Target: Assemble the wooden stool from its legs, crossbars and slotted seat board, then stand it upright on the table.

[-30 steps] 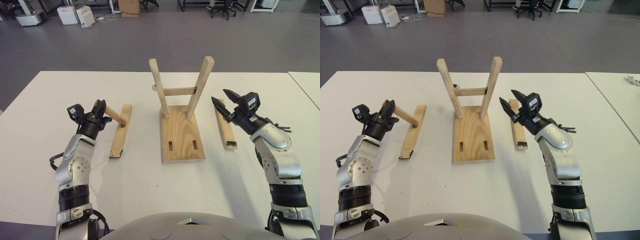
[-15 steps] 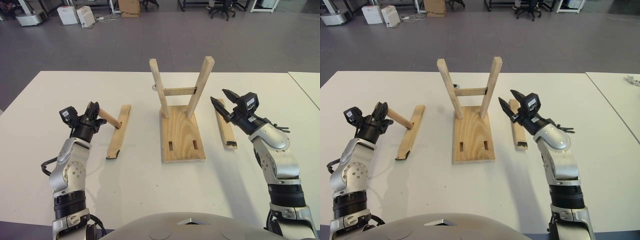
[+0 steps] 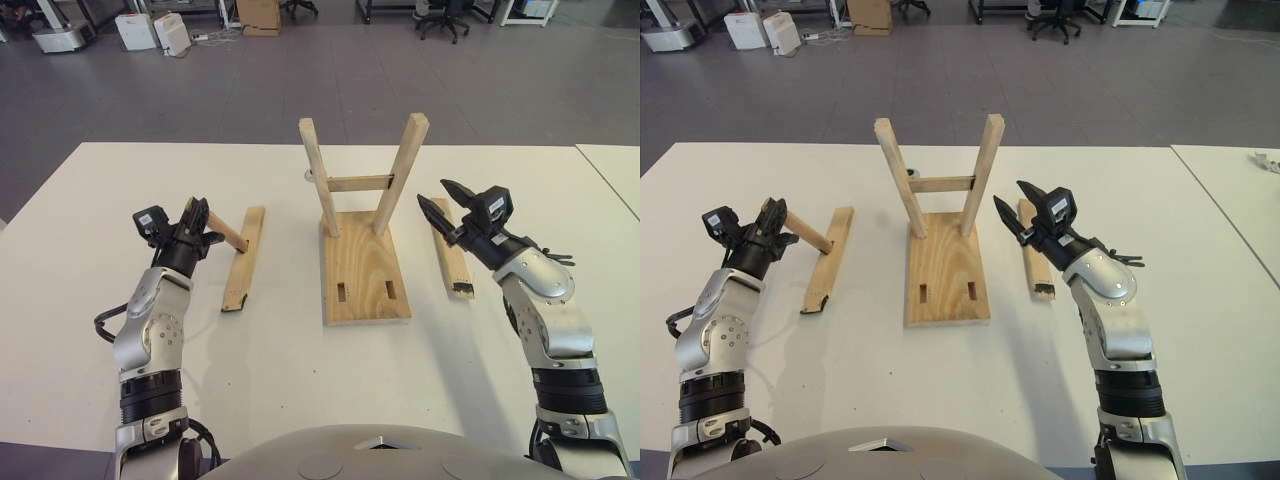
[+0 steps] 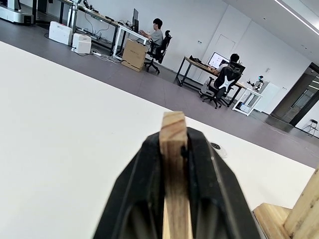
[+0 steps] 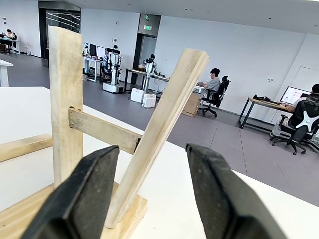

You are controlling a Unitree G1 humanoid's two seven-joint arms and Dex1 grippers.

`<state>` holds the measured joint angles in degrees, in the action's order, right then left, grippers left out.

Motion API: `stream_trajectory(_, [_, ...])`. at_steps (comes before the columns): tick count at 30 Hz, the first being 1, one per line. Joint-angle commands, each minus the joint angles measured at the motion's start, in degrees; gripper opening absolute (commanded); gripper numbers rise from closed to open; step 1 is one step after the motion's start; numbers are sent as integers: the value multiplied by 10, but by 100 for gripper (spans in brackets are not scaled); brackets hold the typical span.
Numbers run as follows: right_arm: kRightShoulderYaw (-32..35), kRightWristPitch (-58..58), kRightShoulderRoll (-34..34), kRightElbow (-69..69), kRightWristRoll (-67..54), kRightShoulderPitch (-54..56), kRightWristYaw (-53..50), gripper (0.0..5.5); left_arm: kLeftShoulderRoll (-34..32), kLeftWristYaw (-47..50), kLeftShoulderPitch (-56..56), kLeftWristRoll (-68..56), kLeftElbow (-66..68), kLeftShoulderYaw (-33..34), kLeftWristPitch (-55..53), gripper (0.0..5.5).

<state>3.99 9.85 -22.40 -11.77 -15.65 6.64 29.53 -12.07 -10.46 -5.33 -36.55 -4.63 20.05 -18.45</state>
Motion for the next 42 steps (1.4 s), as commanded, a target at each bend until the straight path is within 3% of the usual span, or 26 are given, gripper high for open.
stream_trajectory(1, [-5,-1,1,6,4,10,1,250,10,5,-12,-18,1,16,-7,40])
stream_trajectory(18, [-8,-2,4,13,5,17,1,250,10,4,2,30,44,5,5,40])
stream_trajectory(28, [-8,-4,-9,10,16,26,3,250,-73,-2,118,197,94,-108,-10,40])
stream_trajectory(33, [-9,-8,-11,11,22,31,5,250,-97,-34,157,260,154,-186,39,40])
stream_trajectory(41, [-11,-17,-7,20,34,38,5,250,-94,-34,70,169,71,-112,58,40])
stream_trajectory(42, [-11,-18,-5,21,35,39,3,250,-99,-38,61,159,56,-109,51,76])
